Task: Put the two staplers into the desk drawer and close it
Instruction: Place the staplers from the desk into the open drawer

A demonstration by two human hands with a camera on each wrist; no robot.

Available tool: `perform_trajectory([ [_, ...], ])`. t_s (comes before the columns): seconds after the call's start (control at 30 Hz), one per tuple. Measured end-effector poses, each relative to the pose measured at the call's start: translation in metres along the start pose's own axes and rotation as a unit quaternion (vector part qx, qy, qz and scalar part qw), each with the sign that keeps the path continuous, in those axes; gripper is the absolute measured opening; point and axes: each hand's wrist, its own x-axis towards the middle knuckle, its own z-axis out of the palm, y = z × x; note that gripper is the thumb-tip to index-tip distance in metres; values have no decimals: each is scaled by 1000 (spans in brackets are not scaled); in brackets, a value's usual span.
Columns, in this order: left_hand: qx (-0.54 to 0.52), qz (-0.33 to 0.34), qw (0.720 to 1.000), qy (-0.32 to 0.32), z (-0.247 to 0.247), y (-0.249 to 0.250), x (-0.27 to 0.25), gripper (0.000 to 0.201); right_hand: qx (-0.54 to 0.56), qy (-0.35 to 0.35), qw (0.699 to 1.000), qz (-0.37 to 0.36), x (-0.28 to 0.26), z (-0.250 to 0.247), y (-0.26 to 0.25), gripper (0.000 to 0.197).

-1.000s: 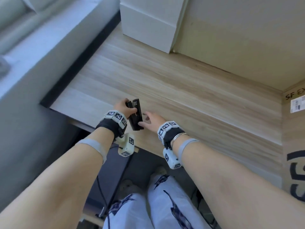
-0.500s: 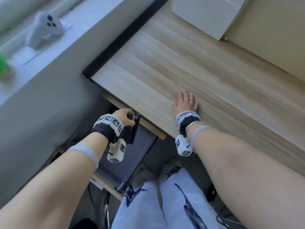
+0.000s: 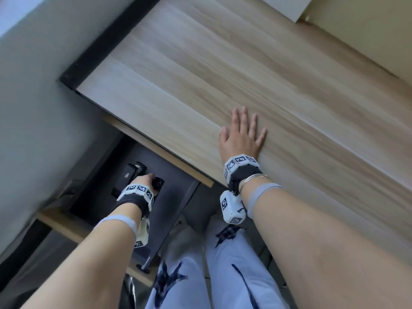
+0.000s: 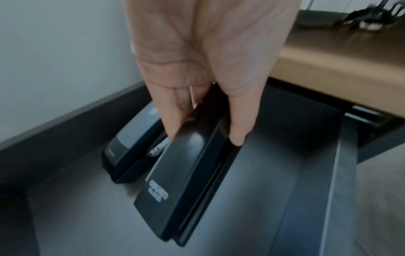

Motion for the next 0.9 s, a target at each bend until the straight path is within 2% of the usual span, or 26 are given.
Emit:
perform_trajectory([
  [0.3,13,-20,999,-42,41,-6,44,65,-2,30,1000,-6,0,7,2,59],
  [0.47,26,-8,999,-45,51,-1,61,66,-5,41,999,-6,0,8,2,60],
  [0.73,38,7,999,-25,61,6,70,63,-15,37,999,-5,-1,8,2,60],
  [0.9,-5,-27,998,-60,50,4,61,77,-9,41,999,-6,-1,7,1,60],
])
